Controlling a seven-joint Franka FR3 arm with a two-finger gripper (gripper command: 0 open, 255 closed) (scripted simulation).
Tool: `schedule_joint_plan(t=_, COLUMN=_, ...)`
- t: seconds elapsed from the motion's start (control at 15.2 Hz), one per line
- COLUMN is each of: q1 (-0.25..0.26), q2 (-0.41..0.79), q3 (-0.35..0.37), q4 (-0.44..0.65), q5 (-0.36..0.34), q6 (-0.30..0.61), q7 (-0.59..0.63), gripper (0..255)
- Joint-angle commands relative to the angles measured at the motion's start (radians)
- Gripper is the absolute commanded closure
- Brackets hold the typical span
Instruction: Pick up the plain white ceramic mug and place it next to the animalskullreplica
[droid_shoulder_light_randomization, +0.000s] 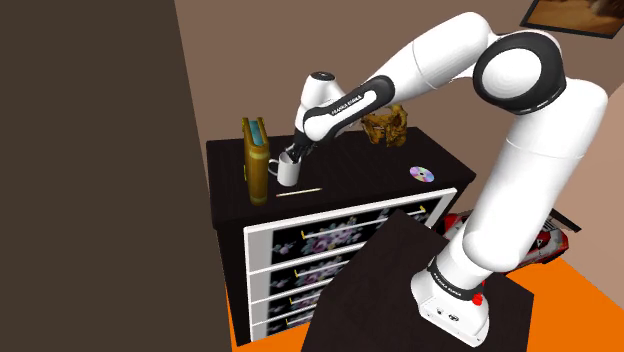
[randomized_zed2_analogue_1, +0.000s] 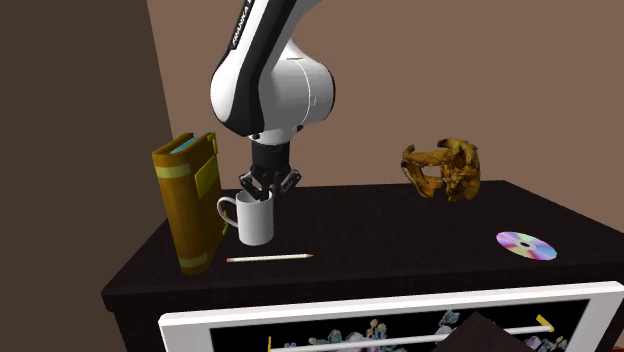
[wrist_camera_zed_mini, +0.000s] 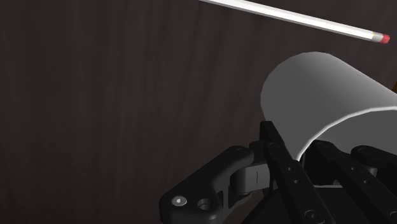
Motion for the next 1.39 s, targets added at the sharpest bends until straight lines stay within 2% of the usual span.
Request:
schedule_joint_plan(t=0.0, q1=0.000, q2=-0.017, q3=0.002, q4=0.007, q5=0.004, q6=-0.025, q7=-0.002, gripper=255)
schedule_joint_plan(t=1.32, q1=-0.003, q2=-0.162, q3=0.007, q4=0.116, q5=0.033, q6=-0.276, q7=-0.026, gripper=255)
